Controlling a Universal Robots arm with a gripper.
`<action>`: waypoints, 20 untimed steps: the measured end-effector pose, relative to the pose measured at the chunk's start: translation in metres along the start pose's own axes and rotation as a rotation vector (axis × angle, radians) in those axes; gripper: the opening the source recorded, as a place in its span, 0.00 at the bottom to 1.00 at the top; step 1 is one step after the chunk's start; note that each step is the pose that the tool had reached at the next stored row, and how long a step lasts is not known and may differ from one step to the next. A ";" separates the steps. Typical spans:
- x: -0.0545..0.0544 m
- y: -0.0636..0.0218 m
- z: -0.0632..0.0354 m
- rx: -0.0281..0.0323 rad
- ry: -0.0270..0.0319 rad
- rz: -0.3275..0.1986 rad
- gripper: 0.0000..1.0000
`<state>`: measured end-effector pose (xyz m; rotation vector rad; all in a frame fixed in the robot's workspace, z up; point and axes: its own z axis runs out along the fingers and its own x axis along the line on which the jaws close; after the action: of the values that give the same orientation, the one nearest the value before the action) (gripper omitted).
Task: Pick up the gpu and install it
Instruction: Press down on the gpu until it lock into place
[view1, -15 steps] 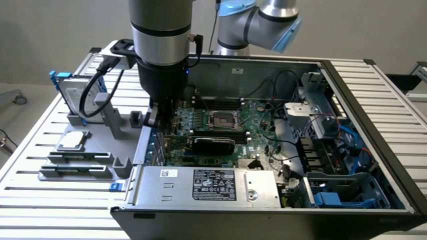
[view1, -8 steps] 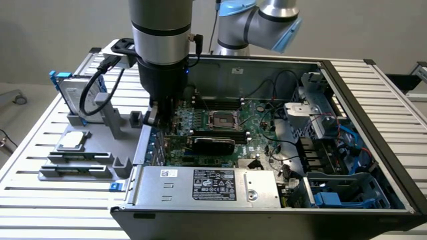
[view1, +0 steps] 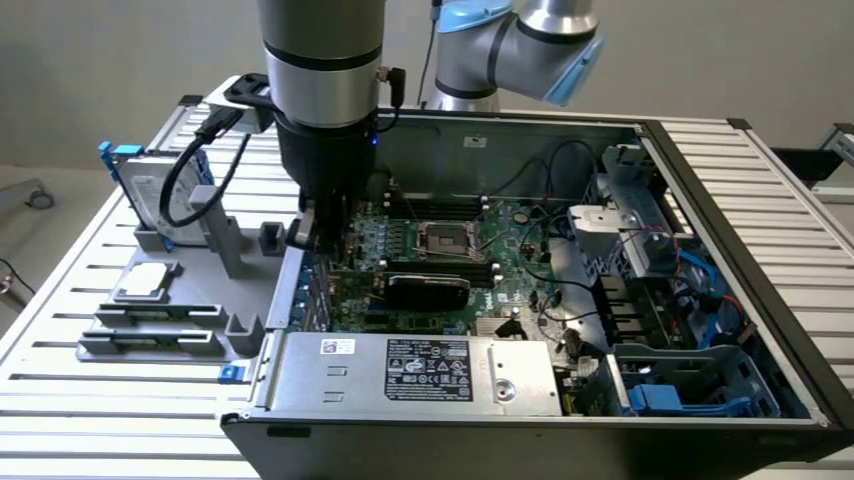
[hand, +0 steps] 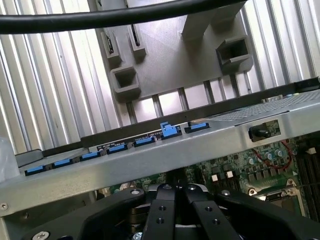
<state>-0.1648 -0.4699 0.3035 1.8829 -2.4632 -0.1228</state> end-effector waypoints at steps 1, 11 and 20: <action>-0.001 0.0002 0.0000 0.0000 -0.0002 0.003 0.11; -0.006 0.0018 0.0004 0.0005 -0.0029 0.034 0.11; -0.011 0.0031 0.0006 0.0010 -0.0054 0.062 0.11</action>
<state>-0.1651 -0.4590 0.3033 1.8071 -2.5223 -0.1248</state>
